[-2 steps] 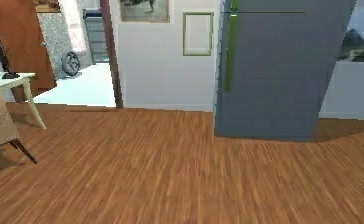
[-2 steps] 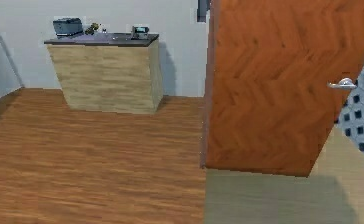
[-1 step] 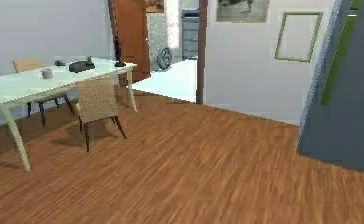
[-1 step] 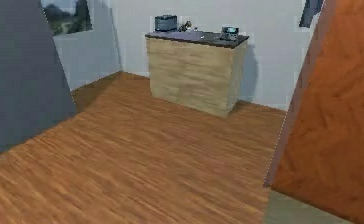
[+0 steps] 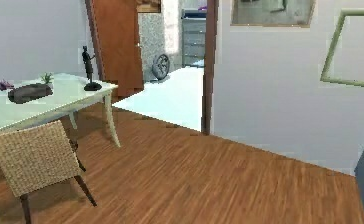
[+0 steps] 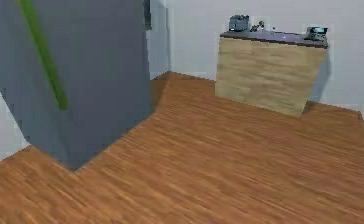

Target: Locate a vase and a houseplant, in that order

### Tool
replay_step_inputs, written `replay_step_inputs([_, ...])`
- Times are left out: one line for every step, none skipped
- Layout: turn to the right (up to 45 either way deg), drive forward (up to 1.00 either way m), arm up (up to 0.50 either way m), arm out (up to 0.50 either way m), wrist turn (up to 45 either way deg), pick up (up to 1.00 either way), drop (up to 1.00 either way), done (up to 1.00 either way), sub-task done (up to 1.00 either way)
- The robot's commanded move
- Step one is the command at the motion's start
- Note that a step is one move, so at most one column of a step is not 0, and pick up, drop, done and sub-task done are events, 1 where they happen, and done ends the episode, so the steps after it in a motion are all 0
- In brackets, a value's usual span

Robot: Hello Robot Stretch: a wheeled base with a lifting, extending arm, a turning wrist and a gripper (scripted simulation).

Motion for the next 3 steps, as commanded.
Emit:
replay_step_inputs([0.0, 1.0, 0.0, 0.0, 0.0, 0.0, 0.0, 0.0, 0.0])
replay_step_inputs([0.0, 1.0, 0.0, 0.0, 0.0, 0.0, 0.0, 0.0, 0.0])
replay_step_inputs([-12.0, 0.0, 0.0, 0.0, 0.0, 0.0, 0.0, 0.0, 0.0])
